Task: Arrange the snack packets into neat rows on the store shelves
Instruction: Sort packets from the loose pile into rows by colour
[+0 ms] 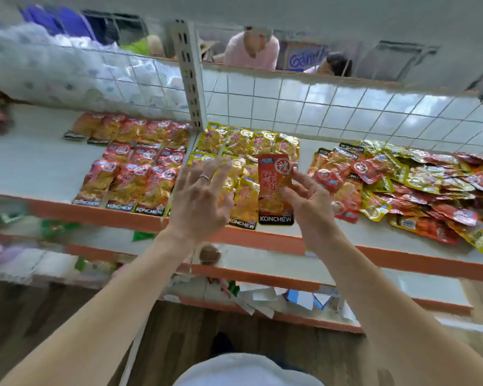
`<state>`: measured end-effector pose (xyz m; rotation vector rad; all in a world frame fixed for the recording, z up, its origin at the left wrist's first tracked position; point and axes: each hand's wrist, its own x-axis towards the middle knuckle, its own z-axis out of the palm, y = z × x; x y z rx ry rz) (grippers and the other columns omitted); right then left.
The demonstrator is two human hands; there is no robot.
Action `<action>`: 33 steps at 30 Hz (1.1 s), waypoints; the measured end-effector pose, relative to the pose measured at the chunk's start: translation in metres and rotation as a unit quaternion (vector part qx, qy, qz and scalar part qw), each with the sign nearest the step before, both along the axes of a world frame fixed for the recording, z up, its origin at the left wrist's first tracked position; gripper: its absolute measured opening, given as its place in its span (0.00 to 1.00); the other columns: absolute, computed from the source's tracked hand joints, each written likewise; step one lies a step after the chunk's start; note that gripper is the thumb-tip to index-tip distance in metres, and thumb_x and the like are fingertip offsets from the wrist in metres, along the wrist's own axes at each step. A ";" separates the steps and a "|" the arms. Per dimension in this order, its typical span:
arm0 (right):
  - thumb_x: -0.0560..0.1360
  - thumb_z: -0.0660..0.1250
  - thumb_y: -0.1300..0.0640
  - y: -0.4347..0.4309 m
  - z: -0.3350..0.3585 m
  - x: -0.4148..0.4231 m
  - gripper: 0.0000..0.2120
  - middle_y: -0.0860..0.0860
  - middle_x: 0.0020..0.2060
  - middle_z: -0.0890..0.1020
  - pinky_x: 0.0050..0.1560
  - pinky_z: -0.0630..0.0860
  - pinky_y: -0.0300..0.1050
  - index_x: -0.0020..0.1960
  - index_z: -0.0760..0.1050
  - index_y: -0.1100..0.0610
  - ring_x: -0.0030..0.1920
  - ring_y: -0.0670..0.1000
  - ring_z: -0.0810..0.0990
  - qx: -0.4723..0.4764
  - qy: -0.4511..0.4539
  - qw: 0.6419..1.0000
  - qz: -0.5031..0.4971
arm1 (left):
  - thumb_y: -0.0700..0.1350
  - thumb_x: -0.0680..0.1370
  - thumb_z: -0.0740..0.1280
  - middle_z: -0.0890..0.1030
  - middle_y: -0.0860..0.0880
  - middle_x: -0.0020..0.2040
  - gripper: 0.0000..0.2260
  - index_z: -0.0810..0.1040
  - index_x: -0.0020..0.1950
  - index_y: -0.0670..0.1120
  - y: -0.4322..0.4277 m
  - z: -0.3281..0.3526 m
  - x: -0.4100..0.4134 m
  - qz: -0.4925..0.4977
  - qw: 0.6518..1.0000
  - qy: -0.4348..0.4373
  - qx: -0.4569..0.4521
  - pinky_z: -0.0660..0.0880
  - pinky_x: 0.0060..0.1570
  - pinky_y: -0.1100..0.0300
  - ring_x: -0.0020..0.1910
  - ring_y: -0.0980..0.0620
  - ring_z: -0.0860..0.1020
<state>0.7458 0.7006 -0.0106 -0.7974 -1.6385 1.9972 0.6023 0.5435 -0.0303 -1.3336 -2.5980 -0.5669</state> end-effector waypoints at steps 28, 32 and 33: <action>0.74 0.74 0.59 -0.172 0.012 -0.155 0.13 0.53 0.49 0.85 0.56 0.81 0.53 0.57 0.77 0.53 0.51 0.53 0.85 0.074 -0.041 0.991 0.106 | 0.59 0.80 0.58 0.62 0.50 0.80 0.30 0.58 0.81 0.50 -0.224 0.002 -0.099 0.094 0.995 0.013 -0.035 0.57 0.77 0.42 0.78 0.45 0.61; 0.76 0.73 0.59 -0.214 0.013 -0.206 0.11 0.49 0.46 0.83 0.38 0.75 0.32 0.55 0.75 0.51 0.44 0.45 0.81 0.105 -0.051 0.988 0.099 | 0.60 0.79 0.56 0.63 0.50 0.80 0.32 0.59 0.80 0.49 -0.260 0.000 -0.154 0.058 0.997 0.004 -0.048 0.60 0.75 0.40 0.77 0.44 0.63; 0.76 0.73 0.59 -0.223 0.012 -0.220 0.12 0.49 0.46 0.83 0.37 0.74 0.32 0.56 0.74 0.51 0.43 0.45 0.81 0.113 -0.055 0.987 0.099 | 0.61 0.79 0.56 0.63 0.50 0.79 0.31 0.59 0.80 0.49 -0.267 0.000 -0.167 0.048 0.998 0.009 -0.049 0.60 0.75 0.40 0.77 0.44 0.63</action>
